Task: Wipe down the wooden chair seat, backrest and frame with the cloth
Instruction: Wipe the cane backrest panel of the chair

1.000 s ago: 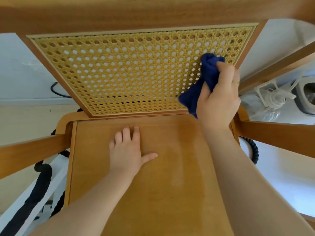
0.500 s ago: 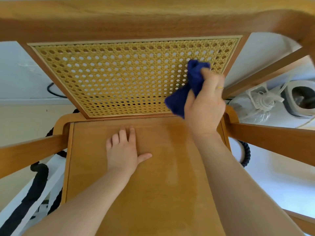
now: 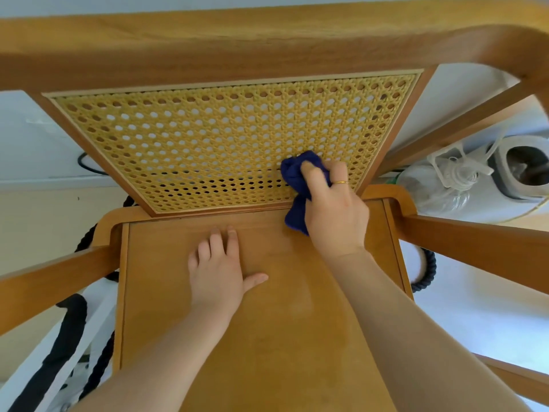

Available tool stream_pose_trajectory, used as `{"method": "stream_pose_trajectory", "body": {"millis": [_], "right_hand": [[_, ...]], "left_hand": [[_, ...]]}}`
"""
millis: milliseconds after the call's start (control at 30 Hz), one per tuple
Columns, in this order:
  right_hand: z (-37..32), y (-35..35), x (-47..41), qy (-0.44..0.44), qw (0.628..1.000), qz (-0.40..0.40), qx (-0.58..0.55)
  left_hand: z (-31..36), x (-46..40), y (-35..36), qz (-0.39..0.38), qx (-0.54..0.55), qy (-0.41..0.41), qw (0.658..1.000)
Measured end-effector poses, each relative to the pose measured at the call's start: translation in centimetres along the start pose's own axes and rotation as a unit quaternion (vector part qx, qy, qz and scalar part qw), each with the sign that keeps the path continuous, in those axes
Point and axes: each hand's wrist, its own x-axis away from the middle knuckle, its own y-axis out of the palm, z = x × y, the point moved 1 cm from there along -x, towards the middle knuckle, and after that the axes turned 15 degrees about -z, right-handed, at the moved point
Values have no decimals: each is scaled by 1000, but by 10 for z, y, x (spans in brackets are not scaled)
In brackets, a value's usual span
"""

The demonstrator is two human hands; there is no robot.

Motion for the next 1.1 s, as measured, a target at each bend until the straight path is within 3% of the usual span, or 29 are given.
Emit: {"method": "stream_pose_trajectory", "body": {"millis": [100,200,267,367,467,533,667,733,800,933,1100], "right_hand": [[5,-44,-10,75,985,137,-68],[6,-54,-35,117,973,183,-75],[7,-39,-38,93,984,146,-33],[14,4,-10,-12,996,1,84],[19,21,7,-40,991,-73,102],[21,6,5,-42,995,-46,74],[32,-49,-21,-59,992,109,31],[36,-70,-41,-67,987,142,-30],[34,-73,-51,-81,985,151,28],[40,-48,-45,-35,990,119,72],[66,3,-8,-86,994,-13,62]], "left_hand": [[1,1,-5,-10,-10,-4,1000],[1,1,-3,-3,-19,-8,1000],[0,-2,-2,-4,-19,-5,1000],[0,-3,2,-3,-14,1,1000],[3,-2,-4,-15,5,-4,1000],[6,2,-10,-38,-9,-14,999],[14,2,-20,-82,6,-37,996],[20,-1,-23,-100,28,-51,993],[24,-3,-25,-114,25,-62,991],[24,-7,-24,-109,6,-52,993],[17,-2,-20,-88,3,-30,996]]}}
